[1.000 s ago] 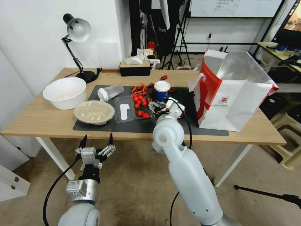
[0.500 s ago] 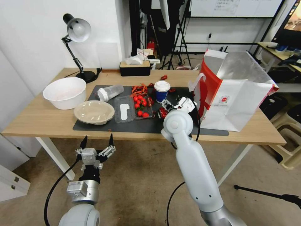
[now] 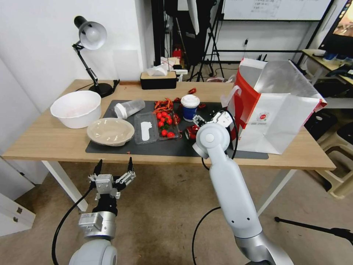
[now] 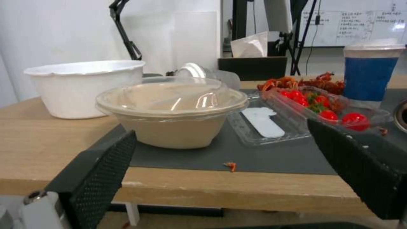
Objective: Pick up the trash from the table and place it into the takeout bag.
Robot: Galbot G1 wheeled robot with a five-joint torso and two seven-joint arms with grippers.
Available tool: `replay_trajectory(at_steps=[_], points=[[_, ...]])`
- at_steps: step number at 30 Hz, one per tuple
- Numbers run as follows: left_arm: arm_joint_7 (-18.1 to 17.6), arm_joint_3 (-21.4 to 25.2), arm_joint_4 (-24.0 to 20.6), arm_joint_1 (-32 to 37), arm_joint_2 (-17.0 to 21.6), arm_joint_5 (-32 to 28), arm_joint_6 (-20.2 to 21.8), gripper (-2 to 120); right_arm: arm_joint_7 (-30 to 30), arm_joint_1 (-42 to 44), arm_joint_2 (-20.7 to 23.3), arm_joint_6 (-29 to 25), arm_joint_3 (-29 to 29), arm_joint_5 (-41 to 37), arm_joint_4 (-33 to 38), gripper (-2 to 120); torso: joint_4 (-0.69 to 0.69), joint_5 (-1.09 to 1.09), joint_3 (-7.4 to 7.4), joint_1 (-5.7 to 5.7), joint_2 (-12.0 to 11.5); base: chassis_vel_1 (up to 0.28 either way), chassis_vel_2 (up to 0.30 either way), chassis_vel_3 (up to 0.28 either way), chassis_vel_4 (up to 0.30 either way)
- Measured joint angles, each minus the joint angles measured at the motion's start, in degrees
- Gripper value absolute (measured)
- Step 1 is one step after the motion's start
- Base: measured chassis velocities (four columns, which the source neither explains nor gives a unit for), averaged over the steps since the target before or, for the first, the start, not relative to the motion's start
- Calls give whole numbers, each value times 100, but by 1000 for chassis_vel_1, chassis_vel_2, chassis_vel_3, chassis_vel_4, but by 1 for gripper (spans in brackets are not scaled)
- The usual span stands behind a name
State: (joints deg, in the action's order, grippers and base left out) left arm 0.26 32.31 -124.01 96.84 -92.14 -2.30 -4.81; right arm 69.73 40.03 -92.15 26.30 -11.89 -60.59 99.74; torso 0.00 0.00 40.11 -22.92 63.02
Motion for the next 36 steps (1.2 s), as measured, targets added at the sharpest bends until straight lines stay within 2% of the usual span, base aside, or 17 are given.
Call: replay_trajectory(at_steps=[24, 32, 35, 36], points=[[-7, -11, 122, -11, 0, 22, -114, 100, 2, -319, 1, 12, -50, -174, -603, 100, 0, 0, 0, 0, 0, 0, 0, 0, 0], [-7, -11, 137, -13, 0, 25, -138, 100, -22, -329, 1, 30, -8, -176, -625, 80, 0, 0, 0, 0, 0, 0, 0, 0, 0], [-7, -11, 137, -14, 0, 25, -140, 100, -23, -330, 1, 31, -7, -177, -626, 78, 0, 0, -1, 0, 0, 0, 0, 0, 0], [-7, -11, 138, -14, 0, 25, -142, 100, -23, -329, 1, 32, -6, -181, -629, 70, 0, 0, -1, 0, 1, 0, 0, 0, 0]])
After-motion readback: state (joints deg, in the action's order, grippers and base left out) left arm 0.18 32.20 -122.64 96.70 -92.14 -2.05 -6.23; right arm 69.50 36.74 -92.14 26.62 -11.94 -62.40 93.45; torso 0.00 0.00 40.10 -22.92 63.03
